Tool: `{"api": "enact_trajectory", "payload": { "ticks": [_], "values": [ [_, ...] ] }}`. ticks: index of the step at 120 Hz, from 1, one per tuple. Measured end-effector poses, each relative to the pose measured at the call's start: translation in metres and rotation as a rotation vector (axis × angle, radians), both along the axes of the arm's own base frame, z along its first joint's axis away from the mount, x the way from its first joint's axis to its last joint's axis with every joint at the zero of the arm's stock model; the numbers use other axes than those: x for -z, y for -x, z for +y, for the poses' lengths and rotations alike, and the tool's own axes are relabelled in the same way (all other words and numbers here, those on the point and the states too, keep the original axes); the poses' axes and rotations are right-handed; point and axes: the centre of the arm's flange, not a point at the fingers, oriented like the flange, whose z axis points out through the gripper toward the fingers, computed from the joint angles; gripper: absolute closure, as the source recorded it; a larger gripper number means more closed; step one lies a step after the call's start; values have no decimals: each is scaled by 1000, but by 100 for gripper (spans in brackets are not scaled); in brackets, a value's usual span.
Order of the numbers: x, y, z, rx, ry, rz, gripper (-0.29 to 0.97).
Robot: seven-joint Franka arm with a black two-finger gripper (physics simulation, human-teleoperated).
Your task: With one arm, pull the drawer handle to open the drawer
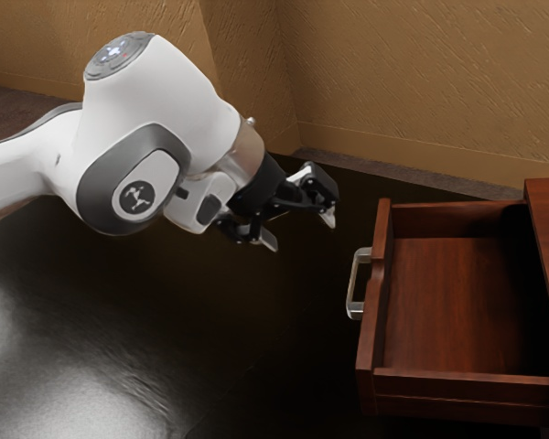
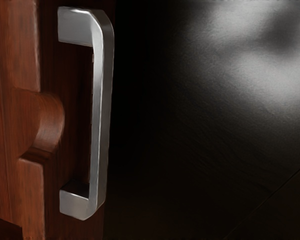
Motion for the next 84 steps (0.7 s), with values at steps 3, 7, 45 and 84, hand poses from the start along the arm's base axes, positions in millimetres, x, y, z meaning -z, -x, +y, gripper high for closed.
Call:
{"api": "enact_trajectory", "payload": {
  "ticks": [3, 7, 45, 84],
  "values": [
    [-5, 0, 0, -8, 4, 3, 4],
    [-13, 0, 4, -30, 10, 13, 3],
    [-37, 33, 101, -623, 93, 238, 1],
    [-40, 56, 120, -1028, 137, 353, 0]
  ]
}}
